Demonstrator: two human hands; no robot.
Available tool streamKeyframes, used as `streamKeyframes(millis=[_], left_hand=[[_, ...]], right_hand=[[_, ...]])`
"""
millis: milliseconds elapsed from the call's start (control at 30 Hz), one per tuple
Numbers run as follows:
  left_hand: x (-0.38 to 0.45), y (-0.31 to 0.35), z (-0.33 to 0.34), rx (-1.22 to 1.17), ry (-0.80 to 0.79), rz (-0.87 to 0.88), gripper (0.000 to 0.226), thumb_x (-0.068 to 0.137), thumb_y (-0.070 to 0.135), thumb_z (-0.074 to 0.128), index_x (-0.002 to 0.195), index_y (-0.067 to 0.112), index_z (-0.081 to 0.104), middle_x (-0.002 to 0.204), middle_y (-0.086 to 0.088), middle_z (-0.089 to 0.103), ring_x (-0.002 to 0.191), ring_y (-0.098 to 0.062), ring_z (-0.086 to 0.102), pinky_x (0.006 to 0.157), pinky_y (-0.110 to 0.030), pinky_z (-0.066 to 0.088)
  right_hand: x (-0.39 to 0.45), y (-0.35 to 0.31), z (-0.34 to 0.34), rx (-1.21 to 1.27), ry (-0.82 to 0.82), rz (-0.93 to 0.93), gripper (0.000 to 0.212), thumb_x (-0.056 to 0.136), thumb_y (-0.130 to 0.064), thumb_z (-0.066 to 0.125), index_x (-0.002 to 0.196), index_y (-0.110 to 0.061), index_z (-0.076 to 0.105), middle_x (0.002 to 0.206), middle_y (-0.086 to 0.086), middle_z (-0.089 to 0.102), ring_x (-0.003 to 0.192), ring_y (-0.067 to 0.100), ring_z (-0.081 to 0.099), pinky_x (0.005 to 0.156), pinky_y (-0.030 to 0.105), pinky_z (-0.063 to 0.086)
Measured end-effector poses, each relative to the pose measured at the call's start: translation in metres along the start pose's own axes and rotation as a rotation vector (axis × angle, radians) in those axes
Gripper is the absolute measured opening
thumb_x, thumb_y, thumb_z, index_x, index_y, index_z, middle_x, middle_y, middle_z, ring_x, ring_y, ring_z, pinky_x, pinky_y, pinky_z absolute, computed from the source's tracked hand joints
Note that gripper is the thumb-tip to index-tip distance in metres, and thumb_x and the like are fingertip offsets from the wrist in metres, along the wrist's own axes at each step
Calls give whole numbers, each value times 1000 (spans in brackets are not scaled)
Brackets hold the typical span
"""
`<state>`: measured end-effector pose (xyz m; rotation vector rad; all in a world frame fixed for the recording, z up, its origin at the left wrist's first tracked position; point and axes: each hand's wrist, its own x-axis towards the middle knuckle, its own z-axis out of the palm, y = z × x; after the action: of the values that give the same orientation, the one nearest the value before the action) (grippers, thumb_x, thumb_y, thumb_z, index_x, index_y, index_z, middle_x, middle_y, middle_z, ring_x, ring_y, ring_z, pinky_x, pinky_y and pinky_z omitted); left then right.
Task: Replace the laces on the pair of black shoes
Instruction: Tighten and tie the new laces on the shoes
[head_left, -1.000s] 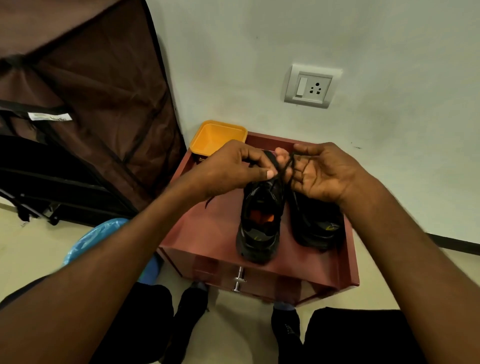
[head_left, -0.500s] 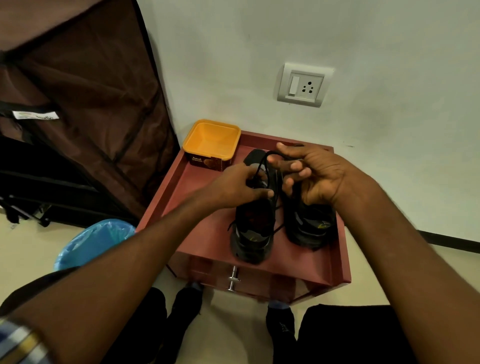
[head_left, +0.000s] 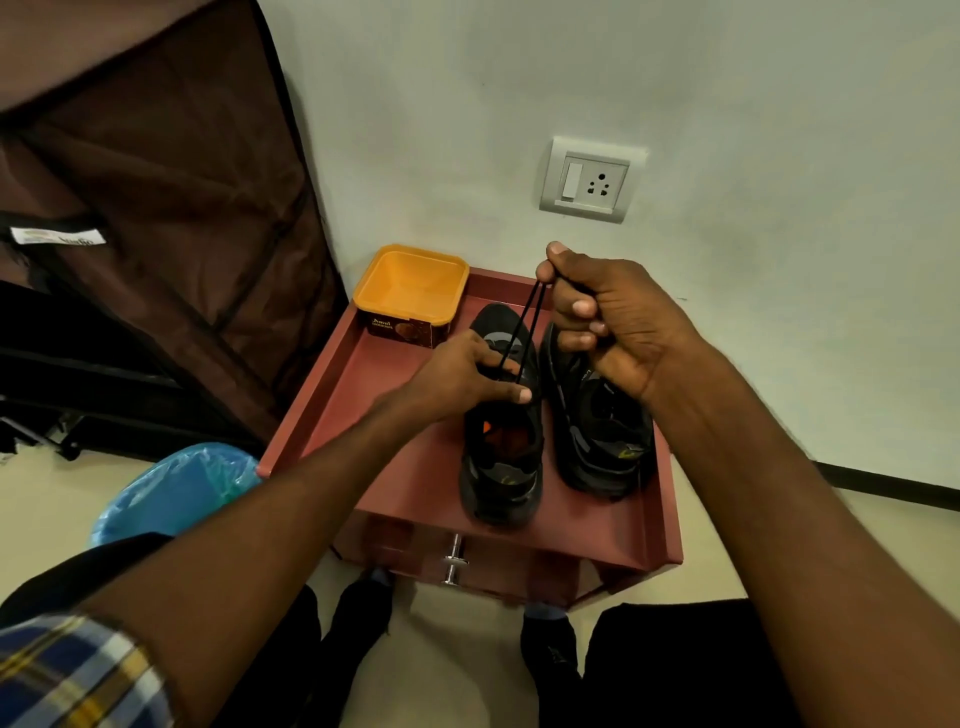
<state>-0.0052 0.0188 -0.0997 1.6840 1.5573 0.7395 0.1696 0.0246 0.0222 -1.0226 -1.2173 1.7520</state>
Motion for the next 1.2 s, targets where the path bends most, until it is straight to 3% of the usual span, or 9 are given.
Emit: streamKeyframes(millis=[200, 333, 467, 533, 700, 833, 900, 1000, 1200], left_hand=[[1, -2, 5, -3, -5, 51, 31, 77, 33, 90, 103, 19, 82, 87, 18, 62, 78, 9, 62, 70, -15, 49], [-2, -7, 11, 12, 63, 22, 26, 80, 48, 85, 99, 31, 79, 108, 4, 62, 101, -10, 61, 89, -38, 57], [-3, 26, -2, -83, 110, 115, 20, 91, 29, 78, 83, 11, 74, 92, -19, 69, 80, -29, 68, 74, -46, 57], [-3, 54, -18, -200, 144, 156, 16, 91, 35, 74, 78, 27, 76, 85, -18, 71, 78, -38, 68, 74, -53, 56], [-2, 105, -64, -249, 268, 306, 13, 87, 33, 76, 75, 38, 75, 74, 17, 66, 77, -1, 62, 77, -32, 50], [-7, 118, -77, -201, 269, 334, 15, 95, 24, 74, 90, 11, 81, 73, -6, 70, 54, -16, 55, 54, -31, 48], [-11, 118, -78, -266, 265, 324, 19, 95, 19, 73, 93, 0, 78, 82, -25, 67, 60, -23, 62, 58, -35, 57], [-16, 105, -79, -329, 225, 249, 19, 94, 13, 74, 96, -6, 76, 80, -26, 68, 66, -22, 69, 70, -37, 63], [-30, 71, -94, -350, 68, 115, 25, 94, 13, 75, 103, -10, 73, 81, -25, 72, 62, -19, 69, 63, -28, 61]], right_hand=[[-2, -7, 2, 85, -15, -89, 28, 108, -28, 51, 96, -8, 66, 53, -6, 43, 39, 4, 26, 38, 19, 25], [-11, -22, 1, 64, -15, -254, 32, 109, -34, 51, 105, -8, 69, 57, -4, 44, 42, 6, 25, 40, 21, 25], [-24, -27, 12, -18, -26, -389, 34, 109, -30, 49, 108, -4, 71, 55, -1, 45, 42, 11, 21, 40, 20, 24], [-27, -32, 18, -19, -40, -423, 33, 110, -28, 48, 109, -2, 70, 55, 0, 45, 41, 11, 21, 39, 19, 25], [-30, -36, 17, -26, -18, -483, 32, 111, -28, 47, 102, -5, 68, 54, -1, 42, 41, 9, 23, 40, 20, 25], [-33, -36, 17, -30, 4, -552, 33, 111, -29, 45, 94, -10, 65, 58, 0, 47, 50, 15, 40, 49, 25, 36], [-33, -33, 15, -116, 29, -534, 33, 111, -32, 45, 95, -13, 67, 70, 3, 60, 71, 23, 58, 64, 31, 47], [-33, -24, 13, -335, 108, -473, 31, 108, -34, 52, 95, -16, 74, 93, -1, 71, 90, 12, 64, 80, 32, 49], [-32, 6, 1, -428, 101, -98, 21, 102, -23, 64, 98, -10, 79, 74, 2, 68, 66, 13, 59, 60, 25, 45]])
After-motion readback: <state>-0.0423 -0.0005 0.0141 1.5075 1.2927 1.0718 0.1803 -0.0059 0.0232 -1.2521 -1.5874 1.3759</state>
